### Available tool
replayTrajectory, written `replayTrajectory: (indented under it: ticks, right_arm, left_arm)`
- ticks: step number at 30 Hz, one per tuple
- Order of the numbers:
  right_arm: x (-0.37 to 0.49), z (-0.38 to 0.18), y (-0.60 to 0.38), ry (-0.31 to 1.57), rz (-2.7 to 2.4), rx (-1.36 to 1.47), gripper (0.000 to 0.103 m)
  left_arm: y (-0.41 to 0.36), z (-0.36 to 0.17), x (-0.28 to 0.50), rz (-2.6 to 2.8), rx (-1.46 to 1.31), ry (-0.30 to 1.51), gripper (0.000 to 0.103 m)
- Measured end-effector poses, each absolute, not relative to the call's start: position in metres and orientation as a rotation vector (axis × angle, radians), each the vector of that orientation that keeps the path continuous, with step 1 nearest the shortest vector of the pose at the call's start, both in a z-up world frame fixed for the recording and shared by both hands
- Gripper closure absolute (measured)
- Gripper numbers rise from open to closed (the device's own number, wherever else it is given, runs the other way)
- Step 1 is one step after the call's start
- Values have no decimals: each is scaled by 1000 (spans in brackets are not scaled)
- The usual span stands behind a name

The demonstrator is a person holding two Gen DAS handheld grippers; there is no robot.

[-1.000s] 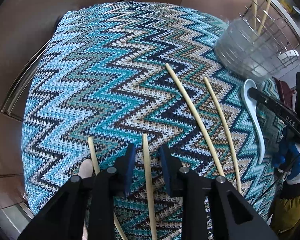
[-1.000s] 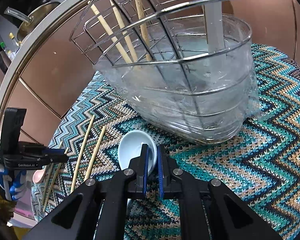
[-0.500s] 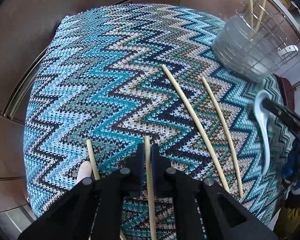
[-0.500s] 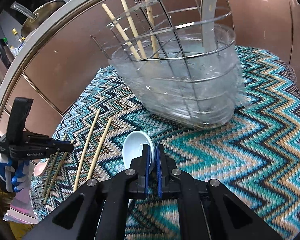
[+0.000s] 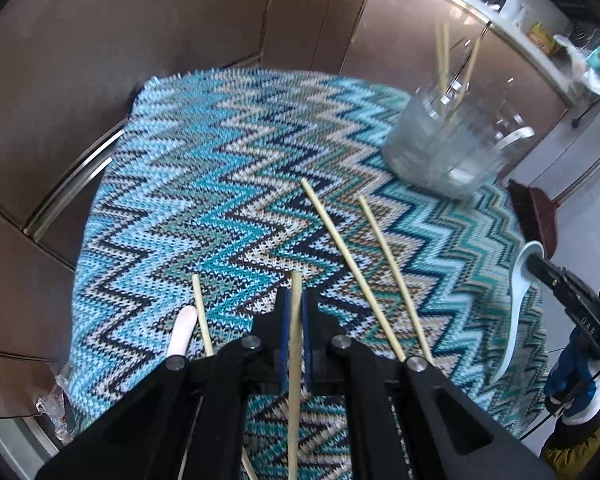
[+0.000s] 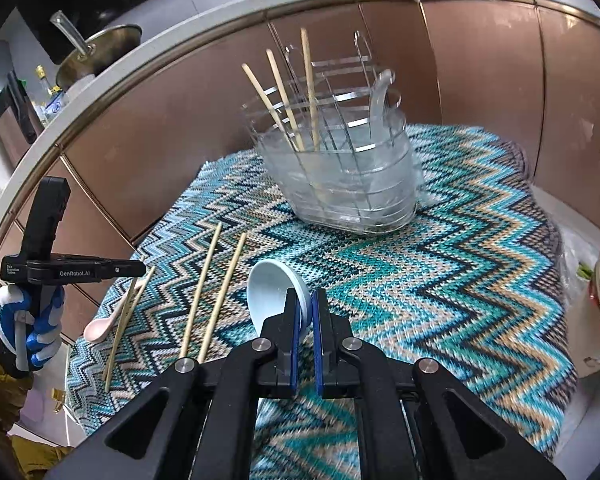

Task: Organize utensils
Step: 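Lift the spoon and chopstick and carry both over the wire utensil holder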

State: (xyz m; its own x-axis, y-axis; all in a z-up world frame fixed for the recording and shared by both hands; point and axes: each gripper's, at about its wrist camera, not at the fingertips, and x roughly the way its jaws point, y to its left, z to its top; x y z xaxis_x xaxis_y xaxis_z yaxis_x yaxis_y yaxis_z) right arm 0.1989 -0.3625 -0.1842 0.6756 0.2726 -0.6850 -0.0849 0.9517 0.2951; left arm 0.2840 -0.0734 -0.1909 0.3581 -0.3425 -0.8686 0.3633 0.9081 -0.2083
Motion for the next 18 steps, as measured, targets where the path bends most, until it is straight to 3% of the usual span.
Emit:
replayTrajectory:
  ticks: [18]
  right_arm:
    - [111,-93,-321,607,149,162,97]
  left_arm:
    - [-25,-95,200,-486,-86,834,98]
